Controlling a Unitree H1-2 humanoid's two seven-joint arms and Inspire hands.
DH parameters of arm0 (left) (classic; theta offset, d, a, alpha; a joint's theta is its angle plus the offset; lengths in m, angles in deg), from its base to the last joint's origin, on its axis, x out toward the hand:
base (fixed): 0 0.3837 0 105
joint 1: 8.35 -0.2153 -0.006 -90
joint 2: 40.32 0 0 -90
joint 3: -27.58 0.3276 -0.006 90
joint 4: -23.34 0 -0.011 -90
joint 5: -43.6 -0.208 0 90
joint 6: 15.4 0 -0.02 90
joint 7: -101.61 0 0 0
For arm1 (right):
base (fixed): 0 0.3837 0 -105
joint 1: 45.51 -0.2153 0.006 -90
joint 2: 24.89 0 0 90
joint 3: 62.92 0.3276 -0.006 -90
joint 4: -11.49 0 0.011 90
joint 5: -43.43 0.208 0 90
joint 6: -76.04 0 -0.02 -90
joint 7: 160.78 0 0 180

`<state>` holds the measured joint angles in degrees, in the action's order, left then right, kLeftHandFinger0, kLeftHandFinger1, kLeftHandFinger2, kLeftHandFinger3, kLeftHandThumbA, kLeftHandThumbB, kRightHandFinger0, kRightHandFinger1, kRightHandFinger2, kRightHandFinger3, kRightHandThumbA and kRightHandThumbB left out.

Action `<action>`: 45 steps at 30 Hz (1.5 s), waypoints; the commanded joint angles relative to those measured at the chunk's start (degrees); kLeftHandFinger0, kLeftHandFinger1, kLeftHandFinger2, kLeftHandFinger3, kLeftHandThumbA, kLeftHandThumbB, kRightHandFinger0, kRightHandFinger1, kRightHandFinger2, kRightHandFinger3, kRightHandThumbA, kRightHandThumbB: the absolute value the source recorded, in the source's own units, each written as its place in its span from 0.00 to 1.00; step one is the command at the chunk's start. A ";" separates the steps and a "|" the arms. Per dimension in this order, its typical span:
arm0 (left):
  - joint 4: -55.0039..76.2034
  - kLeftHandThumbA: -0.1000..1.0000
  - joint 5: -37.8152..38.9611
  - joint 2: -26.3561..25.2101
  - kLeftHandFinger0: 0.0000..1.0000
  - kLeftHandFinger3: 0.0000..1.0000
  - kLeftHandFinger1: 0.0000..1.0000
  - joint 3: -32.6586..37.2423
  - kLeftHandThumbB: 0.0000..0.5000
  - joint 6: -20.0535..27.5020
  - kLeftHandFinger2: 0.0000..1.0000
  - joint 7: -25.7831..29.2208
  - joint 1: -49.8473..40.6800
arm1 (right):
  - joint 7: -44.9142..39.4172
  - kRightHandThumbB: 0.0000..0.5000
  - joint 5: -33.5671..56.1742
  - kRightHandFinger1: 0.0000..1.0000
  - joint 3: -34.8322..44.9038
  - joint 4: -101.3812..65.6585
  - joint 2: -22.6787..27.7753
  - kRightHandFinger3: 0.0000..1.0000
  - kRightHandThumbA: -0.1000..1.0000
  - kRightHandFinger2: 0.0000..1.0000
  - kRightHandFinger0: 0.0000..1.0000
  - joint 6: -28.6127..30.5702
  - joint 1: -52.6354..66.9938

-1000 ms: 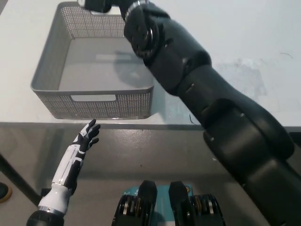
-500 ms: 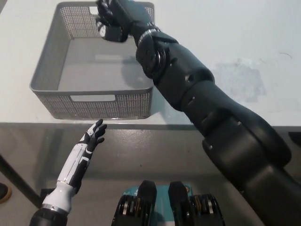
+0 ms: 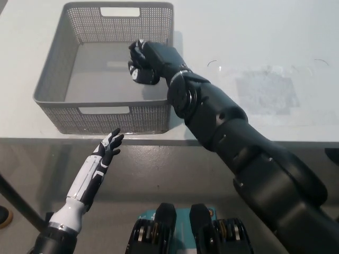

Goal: Use the right hand to pick up a webcam and put it into a container on the left side

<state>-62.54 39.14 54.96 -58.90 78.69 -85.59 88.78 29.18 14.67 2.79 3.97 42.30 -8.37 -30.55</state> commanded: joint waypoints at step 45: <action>0.08 1.00 0.39 -0.89 1.00 1.00 1.00 1.73 0.23 2.43 1.00 -1.29 -4.27 | -13.63 0.85 21.41 1.00 25.19 -62.36 16.60 1.00 1.00 1.00 1.00 -4.29 4.55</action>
<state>-62.88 38.78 54.75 -56.87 78.61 -86.25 84.65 20.04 25.86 21.38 -38.45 54.70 -5.96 -28.67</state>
